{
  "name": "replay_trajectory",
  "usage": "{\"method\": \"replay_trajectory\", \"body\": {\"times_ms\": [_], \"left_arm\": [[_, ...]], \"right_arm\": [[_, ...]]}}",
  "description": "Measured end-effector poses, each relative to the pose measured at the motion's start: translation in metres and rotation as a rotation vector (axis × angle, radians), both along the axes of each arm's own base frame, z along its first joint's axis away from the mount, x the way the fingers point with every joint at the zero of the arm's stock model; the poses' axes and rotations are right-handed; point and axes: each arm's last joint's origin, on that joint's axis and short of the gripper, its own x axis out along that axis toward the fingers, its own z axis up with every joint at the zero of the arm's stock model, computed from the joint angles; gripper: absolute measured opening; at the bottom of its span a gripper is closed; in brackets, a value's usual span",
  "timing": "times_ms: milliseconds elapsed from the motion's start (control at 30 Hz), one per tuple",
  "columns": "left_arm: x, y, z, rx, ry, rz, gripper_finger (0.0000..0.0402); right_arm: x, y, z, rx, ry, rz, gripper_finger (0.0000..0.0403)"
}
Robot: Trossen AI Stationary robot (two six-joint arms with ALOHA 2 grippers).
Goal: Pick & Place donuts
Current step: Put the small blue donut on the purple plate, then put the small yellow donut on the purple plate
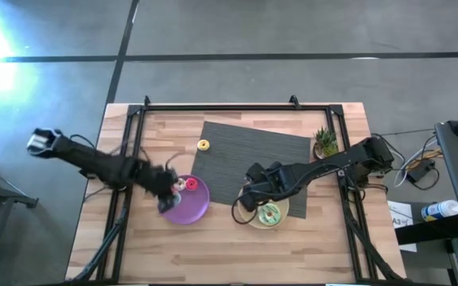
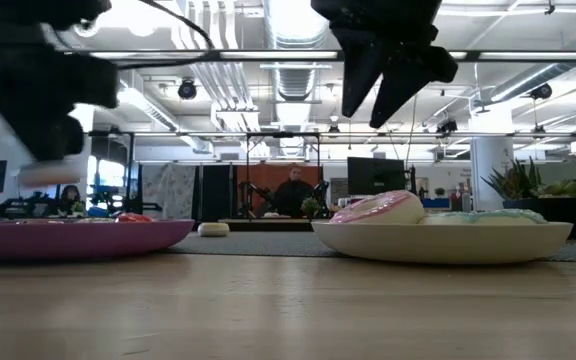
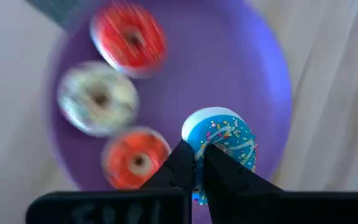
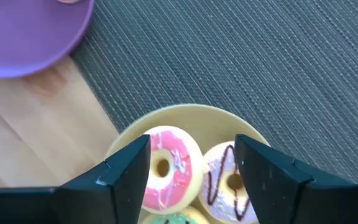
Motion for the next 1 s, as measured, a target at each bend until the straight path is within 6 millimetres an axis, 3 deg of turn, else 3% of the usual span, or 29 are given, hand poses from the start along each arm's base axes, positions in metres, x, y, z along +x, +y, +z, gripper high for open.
{"method": "replay_trajectory", "body": {"times_ms": [167, 333, 567, 700, 833, 933, 1000], "left_arm": [[-0.006, -0.038, -0.033, -0.017, -0.014, 0.041, 0.0013], [-0.003, -0.045, -0.044, -0.028, 0.022, 0.12, 0.0072], [0.0, -0.045, -0.03, 0.04, 0.039, 0.085, 0.0128], [0.003, -0.044, -0.004, 0.082, 0.009, 0.082, 0.0129], [0.012, -0.019, 0.021, 0.304, -0.095, 0.248, 0.0129], [0.026, 0.026, 0.024, 0.348, -0.123, 0.427, 0.013], [0.035, 0.064, 0.021, 0.214, -0.154, 0.48, 0.013]], "right_arm": [[0.003, 0.0, 0.001, 0.01, -0.035, -0.002, 0.0224], [0.004, 0.0, 0.001, 0.017, -0.044, -0.01, 0.0224], [0.005, 0.001, 0.002, 0.047, -0.061, -0.015, 0.0224], [0.005, 0.002, 0.002, 0.058, -0.057, -0.012, 0.0224], [0.005, 0.002, 0.001, 0.058, -0.055, -0.011, 0.0224], [0.005, 0.002, 0.001, 0.051, -0.051, 0.003, 0.0224], [0.005, 0.001, 0.001, 0.045, -0.047, 0.015, 0.0224]]}}
